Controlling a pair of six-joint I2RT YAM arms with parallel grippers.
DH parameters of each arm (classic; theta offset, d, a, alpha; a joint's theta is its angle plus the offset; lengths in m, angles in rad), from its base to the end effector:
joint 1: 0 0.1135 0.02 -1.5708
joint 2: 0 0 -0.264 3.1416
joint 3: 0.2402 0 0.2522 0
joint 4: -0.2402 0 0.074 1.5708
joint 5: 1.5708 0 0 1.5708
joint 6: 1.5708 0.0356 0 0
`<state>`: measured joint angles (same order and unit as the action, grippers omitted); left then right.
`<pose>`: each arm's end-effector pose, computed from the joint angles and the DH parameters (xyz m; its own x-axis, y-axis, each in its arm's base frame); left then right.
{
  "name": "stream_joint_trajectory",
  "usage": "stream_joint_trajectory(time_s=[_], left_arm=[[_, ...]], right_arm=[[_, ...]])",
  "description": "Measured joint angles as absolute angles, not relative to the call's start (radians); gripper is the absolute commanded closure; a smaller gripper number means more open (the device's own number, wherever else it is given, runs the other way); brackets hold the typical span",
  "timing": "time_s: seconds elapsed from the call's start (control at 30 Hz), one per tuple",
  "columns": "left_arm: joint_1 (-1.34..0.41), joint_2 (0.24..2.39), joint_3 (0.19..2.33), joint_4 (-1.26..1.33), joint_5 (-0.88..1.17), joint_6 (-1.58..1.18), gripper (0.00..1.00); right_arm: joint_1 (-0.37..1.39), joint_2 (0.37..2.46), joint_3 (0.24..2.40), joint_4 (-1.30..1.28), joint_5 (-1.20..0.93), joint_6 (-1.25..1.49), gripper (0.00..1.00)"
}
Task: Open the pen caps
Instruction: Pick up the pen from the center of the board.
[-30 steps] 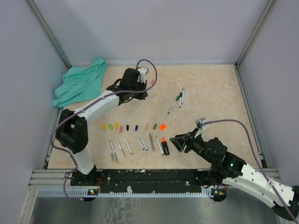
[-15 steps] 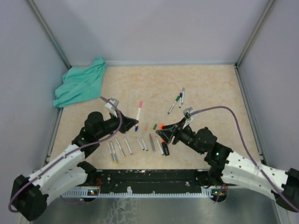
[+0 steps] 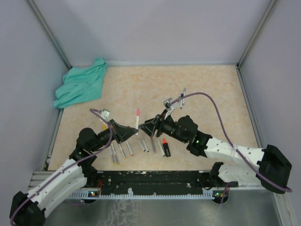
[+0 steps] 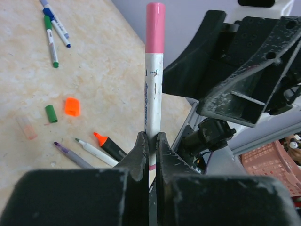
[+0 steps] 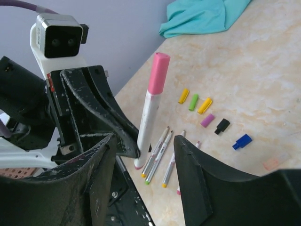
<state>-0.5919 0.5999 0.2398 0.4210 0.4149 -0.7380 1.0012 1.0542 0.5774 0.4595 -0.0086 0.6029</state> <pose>0.1238 -0.1005 0.2389 -0.5308 -0.3851 -0.7550 0.6588 0.3729 -0.6534 0.1315 0.2059 0.2820 -0.4878 0.2897 -0.8235 -0.6921 0.4465 0.5671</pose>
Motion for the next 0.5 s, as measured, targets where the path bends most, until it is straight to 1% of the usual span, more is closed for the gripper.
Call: stream_joint_trajectory(time_s=[0.37,0.4,0.5], left_arm=[[-0.592,0.519,0.209,0.447,0.454,-0.799,1.0],[-0.592,0.518,0.206,0.447,0.457,-0.804,1.0],[-0.592,0.51,0.199,0.446,0.462,-0.812,1.0]], right_arm=[[1.02,1.201,0.662,0.524,-0.043,0.643,0.48],[1.024,1.213,0.668,0.532,-0.046,0.648,0.48],[1.036,1.25,0.691,0.54,-0.051,0.661,0.59]])
